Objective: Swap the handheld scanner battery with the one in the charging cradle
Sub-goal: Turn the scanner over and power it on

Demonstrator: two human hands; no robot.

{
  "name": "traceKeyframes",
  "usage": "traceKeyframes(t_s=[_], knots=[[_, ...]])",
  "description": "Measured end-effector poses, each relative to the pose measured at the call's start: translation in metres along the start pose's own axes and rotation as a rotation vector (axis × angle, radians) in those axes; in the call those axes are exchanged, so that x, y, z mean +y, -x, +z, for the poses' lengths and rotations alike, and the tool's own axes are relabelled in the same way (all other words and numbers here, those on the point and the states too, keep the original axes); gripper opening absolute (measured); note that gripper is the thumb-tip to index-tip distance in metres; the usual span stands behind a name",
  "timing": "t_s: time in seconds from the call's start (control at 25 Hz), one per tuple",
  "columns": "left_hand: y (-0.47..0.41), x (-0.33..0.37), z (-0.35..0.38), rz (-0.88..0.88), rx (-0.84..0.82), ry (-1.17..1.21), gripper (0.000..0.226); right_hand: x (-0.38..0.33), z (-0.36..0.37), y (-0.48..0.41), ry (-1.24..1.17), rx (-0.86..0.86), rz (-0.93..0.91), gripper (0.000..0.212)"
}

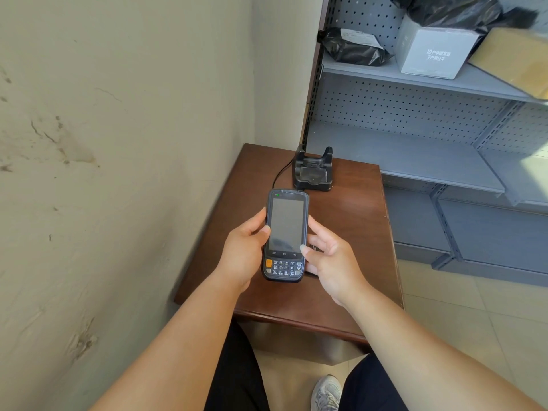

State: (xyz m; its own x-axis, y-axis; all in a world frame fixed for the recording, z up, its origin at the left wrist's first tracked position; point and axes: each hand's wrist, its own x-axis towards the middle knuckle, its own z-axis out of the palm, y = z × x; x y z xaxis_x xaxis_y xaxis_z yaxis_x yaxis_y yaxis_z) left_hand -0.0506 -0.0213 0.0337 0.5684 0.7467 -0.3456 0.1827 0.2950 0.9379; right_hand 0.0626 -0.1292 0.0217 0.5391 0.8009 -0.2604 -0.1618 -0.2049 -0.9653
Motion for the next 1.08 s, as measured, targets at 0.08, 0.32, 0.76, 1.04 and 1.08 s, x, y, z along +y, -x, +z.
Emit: traceKeyframes(t_s=[0.08,0.32,0.76,1.04,1.08], knots=[[0.000,0.000,0.001,0.006,0.013,-0.015,0.042,0.000,0.001,0.000,0.013,-0.005,0.001,0.060],[0.003,0.000,0.001,0.021,0.009,-0.052,0.043,0.006,0.005,0.002,0.041,0.001,0.026,0.062],[-0.009,-0.014,-0.006,-0.049,0.096,-0.128,0.036,0.013,0.014,-0.002,-0.001,0.048,0.130,0.059],[-0.015,-0.020,-0.014,-0.186,0.137,-0.145,0.028,0.017,0.027,-0.011,0.049,0.115,0.250,0.042],[-0.016,-0.021,-0.014,-0.198,0.140,-0.142,0.027,0.017,0.029,-0.012,0.078,0.121,0.263,0.041]])
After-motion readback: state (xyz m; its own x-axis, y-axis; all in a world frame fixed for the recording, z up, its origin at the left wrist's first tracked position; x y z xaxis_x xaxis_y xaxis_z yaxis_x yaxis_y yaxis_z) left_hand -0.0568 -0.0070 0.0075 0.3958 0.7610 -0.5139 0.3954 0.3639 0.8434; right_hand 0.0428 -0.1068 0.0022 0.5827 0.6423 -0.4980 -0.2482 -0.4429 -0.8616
